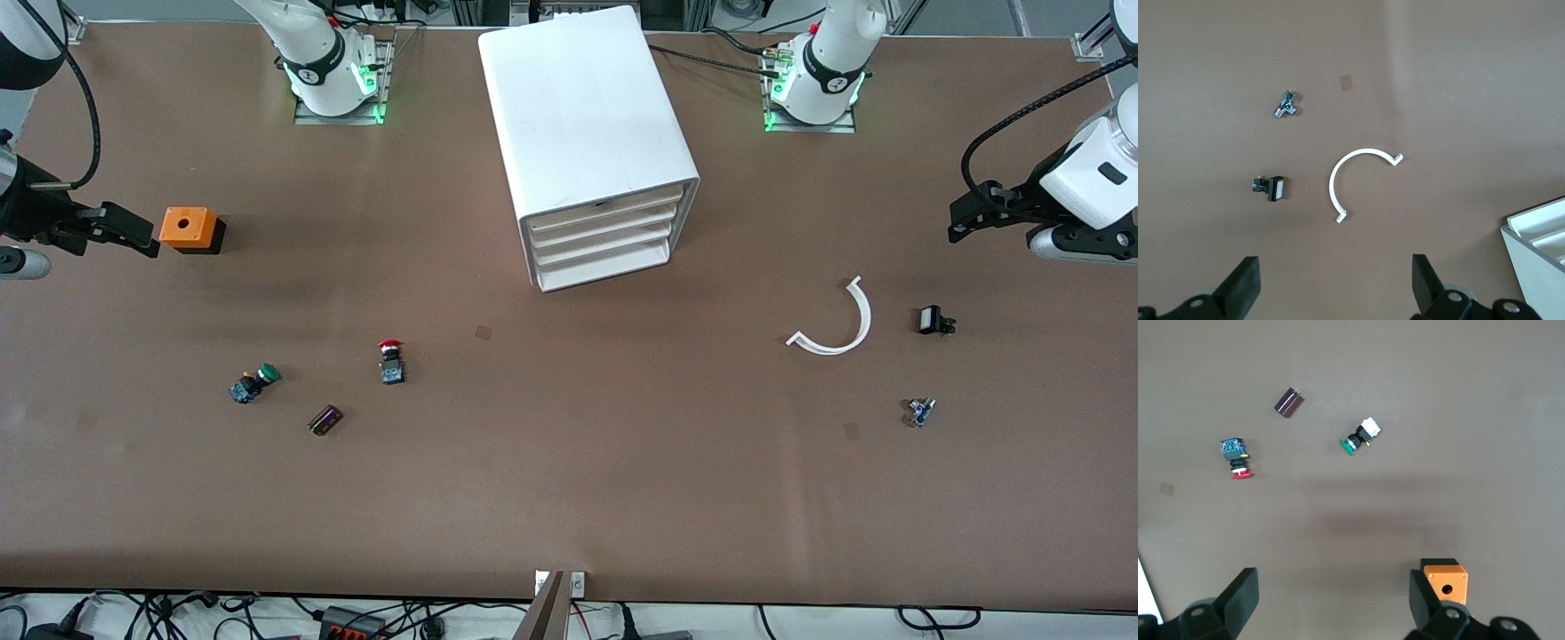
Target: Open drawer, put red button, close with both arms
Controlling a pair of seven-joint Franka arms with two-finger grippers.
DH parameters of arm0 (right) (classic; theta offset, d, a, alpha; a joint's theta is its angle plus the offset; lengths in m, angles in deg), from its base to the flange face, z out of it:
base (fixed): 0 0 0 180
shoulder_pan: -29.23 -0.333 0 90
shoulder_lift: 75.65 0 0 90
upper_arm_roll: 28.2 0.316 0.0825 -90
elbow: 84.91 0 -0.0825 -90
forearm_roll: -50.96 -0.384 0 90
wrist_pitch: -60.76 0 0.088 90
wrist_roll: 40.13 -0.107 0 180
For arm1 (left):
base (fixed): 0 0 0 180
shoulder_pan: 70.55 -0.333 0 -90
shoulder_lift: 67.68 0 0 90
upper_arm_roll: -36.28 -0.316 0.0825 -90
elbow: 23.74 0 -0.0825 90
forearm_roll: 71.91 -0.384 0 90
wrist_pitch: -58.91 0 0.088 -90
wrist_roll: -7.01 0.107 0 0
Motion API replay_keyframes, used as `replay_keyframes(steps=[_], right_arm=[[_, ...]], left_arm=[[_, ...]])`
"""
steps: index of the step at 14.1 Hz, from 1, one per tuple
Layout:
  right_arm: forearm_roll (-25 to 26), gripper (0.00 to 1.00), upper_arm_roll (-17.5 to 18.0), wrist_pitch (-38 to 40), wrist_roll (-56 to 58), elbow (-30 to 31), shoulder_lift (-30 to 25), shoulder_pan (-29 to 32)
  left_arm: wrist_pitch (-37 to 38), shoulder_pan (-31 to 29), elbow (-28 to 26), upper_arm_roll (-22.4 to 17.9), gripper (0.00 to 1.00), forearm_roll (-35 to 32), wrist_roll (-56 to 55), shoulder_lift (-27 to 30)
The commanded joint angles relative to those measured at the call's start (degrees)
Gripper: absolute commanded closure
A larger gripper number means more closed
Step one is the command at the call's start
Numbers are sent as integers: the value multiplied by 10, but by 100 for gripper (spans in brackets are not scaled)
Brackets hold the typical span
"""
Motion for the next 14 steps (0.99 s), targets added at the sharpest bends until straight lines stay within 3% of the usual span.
replay_keyframes(steps=[1,9,14], right_arm=[[9,0,2,10,4,-1,-8,-1],[4,0,2,9,2,-1,-4,0],[9,0,2,2,3,-1,40,-37]], left_arm=[[8,1,13,-2,0,8,-5,-4],[16,0,17,-1,0,8,-4,-6],[74,8,19,3,0,9,0,-6]])
